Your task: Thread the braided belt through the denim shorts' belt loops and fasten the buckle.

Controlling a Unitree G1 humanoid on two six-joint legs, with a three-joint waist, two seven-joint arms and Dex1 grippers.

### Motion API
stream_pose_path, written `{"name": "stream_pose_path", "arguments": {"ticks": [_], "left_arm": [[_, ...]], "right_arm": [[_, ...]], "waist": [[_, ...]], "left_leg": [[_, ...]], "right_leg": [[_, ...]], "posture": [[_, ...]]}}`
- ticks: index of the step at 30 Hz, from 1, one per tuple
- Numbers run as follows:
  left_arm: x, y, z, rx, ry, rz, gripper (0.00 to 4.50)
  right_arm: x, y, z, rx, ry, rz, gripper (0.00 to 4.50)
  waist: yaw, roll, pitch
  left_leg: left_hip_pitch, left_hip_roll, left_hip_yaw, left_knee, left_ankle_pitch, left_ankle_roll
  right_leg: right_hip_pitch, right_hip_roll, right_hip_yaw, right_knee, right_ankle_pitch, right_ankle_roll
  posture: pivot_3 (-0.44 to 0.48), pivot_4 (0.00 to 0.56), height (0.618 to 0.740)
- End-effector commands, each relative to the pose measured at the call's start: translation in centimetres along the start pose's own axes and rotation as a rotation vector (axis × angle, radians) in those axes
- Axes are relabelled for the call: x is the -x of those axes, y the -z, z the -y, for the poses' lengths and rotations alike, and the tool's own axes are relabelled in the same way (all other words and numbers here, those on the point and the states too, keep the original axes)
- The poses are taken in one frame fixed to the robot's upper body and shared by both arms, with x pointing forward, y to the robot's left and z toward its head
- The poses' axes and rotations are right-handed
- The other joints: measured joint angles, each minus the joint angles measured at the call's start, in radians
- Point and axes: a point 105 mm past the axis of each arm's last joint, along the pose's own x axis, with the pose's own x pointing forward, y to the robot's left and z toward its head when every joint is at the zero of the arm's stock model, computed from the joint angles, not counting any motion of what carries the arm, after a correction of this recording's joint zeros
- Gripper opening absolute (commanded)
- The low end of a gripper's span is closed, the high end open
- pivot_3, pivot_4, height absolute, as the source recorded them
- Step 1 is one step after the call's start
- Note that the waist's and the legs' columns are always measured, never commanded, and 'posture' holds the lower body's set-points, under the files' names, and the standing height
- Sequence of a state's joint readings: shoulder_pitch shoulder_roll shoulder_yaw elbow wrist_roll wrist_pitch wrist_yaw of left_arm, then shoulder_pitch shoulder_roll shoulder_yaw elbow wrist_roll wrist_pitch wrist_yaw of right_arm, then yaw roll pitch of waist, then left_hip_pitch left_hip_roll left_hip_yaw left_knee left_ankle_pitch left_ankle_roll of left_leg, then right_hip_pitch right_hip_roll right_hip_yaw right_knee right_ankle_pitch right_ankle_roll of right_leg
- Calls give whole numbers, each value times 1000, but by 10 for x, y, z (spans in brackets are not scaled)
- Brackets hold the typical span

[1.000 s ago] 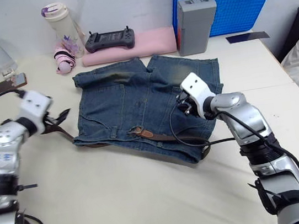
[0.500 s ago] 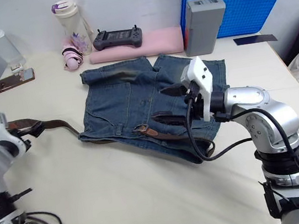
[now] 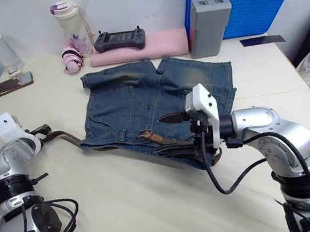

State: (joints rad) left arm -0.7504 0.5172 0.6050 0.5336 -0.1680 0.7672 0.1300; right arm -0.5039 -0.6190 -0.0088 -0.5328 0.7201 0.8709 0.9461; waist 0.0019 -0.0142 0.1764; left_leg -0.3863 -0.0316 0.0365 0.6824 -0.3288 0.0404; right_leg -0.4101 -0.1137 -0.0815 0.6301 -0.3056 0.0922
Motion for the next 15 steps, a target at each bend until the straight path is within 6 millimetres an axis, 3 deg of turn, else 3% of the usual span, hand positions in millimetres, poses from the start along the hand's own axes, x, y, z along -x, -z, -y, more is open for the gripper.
{"name": "stream_pose_path", "arguments": {"ticks": [1,3,10,13,15], "left_arm": [[-5,1,-8,10,-29,20,4239],[-5,0,-4,21,-14,40,3748],[-4,-6,4,-39,14,98,945],[-2,-13,12,-102,47,144,945],[8,-39,30,-189,132,279,945]], "right_arm": [[3,-11,-6,57,-1,26,4484],[3,-11,-5,59,9,23,4500],[2,-11,-1,67,41,16,4500],[2,-11,-1,70,49,17,4500],[0,-11,0,79,62,8,4500]], "waist": [[-2,0,0],[-1,0,0],[17,0,0],[23,0,0],[23,0,0]], "left_leg": [[0,0,0,0,0,0],[1,0,0,0,1,-1],[0,0,0,0,1,-1],[-1,0,0,0,1,-1],[-1,0,0,0,0,0]], "right_leg": [[0,0,0,0,0,0],[0,0,0,2,0,0],[0,0,0,1,0,0],[0,0,-1,-1,0,0],[0,0,-2,-1,0,0]], "posture": [[0,150,725],[0,150,725],[0,150,725],[0,150,725],[0,150,725]]}}
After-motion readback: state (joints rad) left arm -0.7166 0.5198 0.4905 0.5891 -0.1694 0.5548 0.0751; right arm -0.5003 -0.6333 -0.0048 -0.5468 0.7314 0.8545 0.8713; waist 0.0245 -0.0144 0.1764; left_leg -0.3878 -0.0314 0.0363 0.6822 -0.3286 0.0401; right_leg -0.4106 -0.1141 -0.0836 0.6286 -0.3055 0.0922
